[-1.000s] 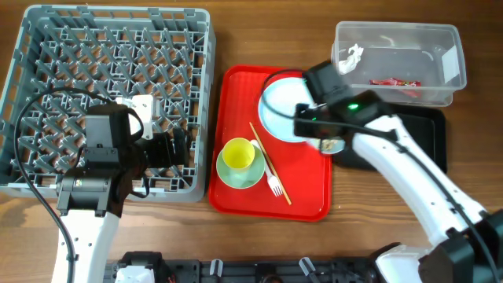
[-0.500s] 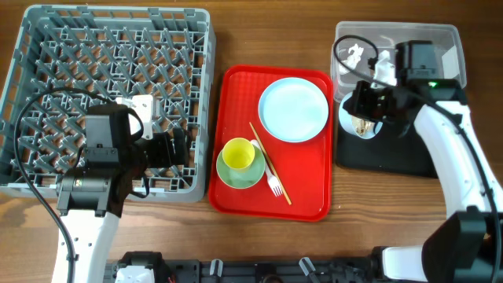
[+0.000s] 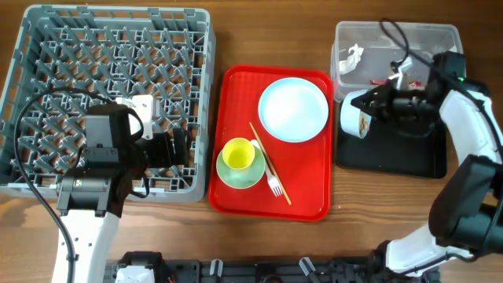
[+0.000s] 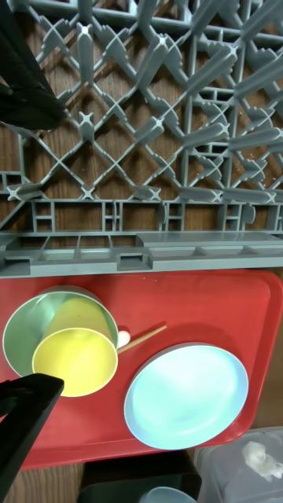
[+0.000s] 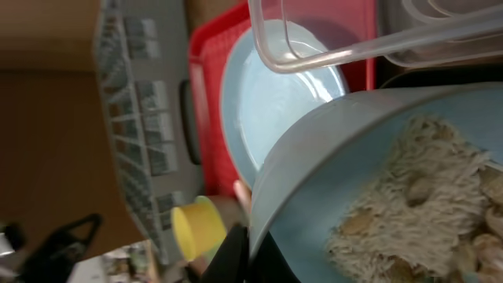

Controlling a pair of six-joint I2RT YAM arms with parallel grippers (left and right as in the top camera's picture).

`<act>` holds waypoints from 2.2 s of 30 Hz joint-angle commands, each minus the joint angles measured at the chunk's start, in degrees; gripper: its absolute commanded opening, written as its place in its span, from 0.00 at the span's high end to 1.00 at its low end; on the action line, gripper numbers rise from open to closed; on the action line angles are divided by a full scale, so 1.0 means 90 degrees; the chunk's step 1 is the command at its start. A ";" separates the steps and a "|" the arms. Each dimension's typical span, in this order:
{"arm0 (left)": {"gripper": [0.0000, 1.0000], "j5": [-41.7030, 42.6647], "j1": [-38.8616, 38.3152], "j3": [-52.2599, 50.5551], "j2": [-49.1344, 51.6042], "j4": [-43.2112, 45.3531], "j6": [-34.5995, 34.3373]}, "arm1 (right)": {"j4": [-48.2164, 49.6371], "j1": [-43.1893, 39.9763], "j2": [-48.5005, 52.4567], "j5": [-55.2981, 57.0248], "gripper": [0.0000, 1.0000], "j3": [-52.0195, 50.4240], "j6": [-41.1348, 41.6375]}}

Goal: Sort waste into correct bins and load items into the dishwasher rack
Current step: 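Tip the bowl over the black tray to pour out the rice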

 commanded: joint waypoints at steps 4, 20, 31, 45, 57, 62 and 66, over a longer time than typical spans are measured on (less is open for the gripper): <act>0.00 0.0007 -0.0022 0.0124 0.0005 0.0000 -0.0063 | -0.0102 -0.0733 0.0357 -0.1792 0.96 -0.0029 0.0168; 0.00 0.0005 -0.0022 0.0124 0.0005 0.0000 -0.0063 | 0.1088 -0.2331 0.0549 -0.3490 0.96 -0.1309 0.1579; 0.00 0.0005 -0.0022 0.0124 0.0005 0.0000 -0.0063 | 0.1372 -0.2412 0.0546 -0.3706 0.96 -0.1372 0.1707; 0.00 0.0005 -0.0022 0.0124 0.0005 0.0000 -0.0063 | 0.1428 -0.2310 0.0544 -0.4226 0.96 -0.1362 0.0085; 0.00 0.0005 -0.0022 0.0124 0.0005 0.0002 -0.0063 | 0.1069 -0.2188 0.0542 -0.2730 0.96 -0.1362 0.0406; 0.00 0.0002 -0.0022 0.0124 0.0005 0.0000 -0.0063 | 0.0746 -0.1921 0.0491 -0.2353 0.96 -0.1348 -0.0702; 0.00 0.0002 -0.0022 0.0124 0.0005 0.0002 -0.0061 | 0.0767 -0.1664 0.0262 -0.3551 0.96 -0.1292 -0.1457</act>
